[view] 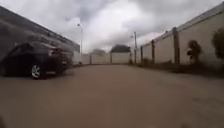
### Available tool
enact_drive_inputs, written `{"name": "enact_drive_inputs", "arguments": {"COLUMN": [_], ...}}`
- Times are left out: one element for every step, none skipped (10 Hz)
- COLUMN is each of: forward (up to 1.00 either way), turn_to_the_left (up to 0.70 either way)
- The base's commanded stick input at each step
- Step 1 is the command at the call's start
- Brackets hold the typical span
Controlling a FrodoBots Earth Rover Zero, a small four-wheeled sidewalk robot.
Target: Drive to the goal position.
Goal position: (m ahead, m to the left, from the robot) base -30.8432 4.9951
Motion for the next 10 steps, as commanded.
{"name": "enact_drive_inputs", "arguments": {"forward": [0.85, 0.85, 0.00, 0.00, 0.00, 0.00, 0.00, 0.00, 0.00, 0.00], "turn_to_the_left": [0.01, 0.01, 0.08, 0.29, 0.63, 0.85, 0.85, 0.85, 0.85, 0.85]}}
